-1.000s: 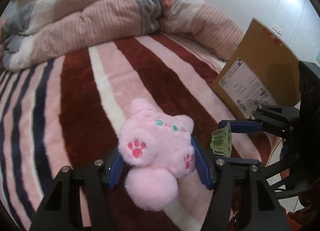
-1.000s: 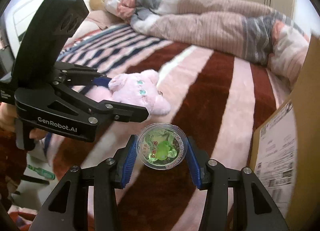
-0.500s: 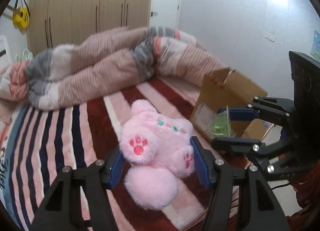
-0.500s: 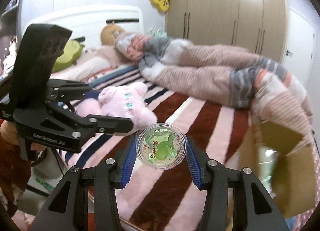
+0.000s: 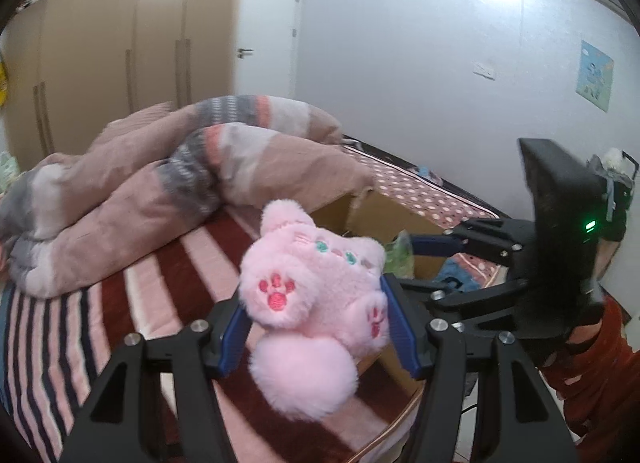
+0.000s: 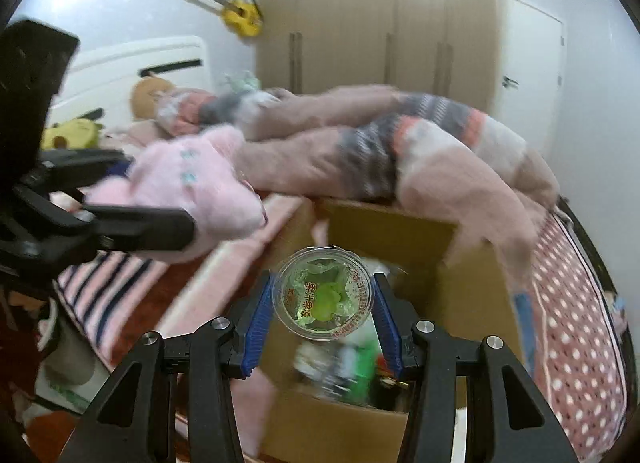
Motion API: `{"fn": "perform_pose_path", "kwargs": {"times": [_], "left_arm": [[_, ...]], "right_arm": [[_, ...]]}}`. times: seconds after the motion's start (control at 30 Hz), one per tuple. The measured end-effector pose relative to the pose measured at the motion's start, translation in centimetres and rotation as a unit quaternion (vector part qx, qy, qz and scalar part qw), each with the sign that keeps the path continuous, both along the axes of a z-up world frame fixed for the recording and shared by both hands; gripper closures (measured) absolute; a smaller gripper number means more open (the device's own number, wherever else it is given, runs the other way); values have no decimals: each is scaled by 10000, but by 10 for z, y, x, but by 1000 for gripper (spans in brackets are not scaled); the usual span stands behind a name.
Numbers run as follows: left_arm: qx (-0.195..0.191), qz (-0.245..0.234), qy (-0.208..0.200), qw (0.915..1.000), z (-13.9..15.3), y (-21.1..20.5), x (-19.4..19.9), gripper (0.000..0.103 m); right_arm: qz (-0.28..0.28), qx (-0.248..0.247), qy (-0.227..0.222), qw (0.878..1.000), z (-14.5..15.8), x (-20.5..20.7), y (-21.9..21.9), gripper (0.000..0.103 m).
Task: Organize soft objects
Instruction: 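Lower the cup and pink pig plush into the box and open both grippers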
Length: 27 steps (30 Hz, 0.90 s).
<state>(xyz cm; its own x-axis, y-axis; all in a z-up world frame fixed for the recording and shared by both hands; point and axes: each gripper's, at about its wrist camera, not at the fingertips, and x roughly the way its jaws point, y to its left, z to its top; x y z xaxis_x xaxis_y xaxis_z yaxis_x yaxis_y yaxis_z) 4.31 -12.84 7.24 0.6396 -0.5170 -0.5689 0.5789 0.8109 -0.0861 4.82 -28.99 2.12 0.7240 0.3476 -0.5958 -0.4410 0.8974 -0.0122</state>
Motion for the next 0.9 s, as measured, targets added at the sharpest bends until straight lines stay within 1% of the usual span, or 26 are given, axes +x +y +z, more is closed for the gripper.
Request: {"fn": "perform_pose_path", "kwargs": {"times": [0.1, 0.3, 0.37, 0.43, 0.47, 0.63, 0.67, 0.7, 0.77, 0.9], "left_arm": [[109, -169, 80, 9998, -6, -29, 12, 45], [273, -424, 292, 9983, -23, -69, 35, 45], [327, -485, 354, 9977, -29, -79, 42, 45], [353, -522, 396, 9972, -32, -84, 46, 45], [363, -536, 418, 9970, -34, -88, 49, 45], [455, -524, 487, 9964, -46, -98, 63, 43], [447, -517, 521, 9963, -48, -98, 65, 41], [424, -514, 543, 9963, -48, -99, 67, 34], [392, -478, 512, 9968, -47, -97, 67, 26], [380, -413, 379, 9977, -39, -90, 61, 18]], "right_arm": [[-163, 5, 259, 9995, -21, 14, -22, 60], [-256, -99, 488, 9984, -48, 31, -39, 59], [-242, -115, 500, 9984, -52, 31, -40, 59], [-239, -140, 493, 9984, -54, 32, -42, 55], [-232, -135, 483, 9985, -54, 31, -43, 51], [-173, -104, 479, 9986, -55, 29, -45, 51], [-170, -110, 481, 9986, -55, 28, -45, 51], [-172, -129, 493, 9986, -55, 28, -45, 51], [-169, -134, 490, 9986, -55, 27, -45, 51], [-158, -101, 506, 9985, -52, 24, -45, 50]]}}
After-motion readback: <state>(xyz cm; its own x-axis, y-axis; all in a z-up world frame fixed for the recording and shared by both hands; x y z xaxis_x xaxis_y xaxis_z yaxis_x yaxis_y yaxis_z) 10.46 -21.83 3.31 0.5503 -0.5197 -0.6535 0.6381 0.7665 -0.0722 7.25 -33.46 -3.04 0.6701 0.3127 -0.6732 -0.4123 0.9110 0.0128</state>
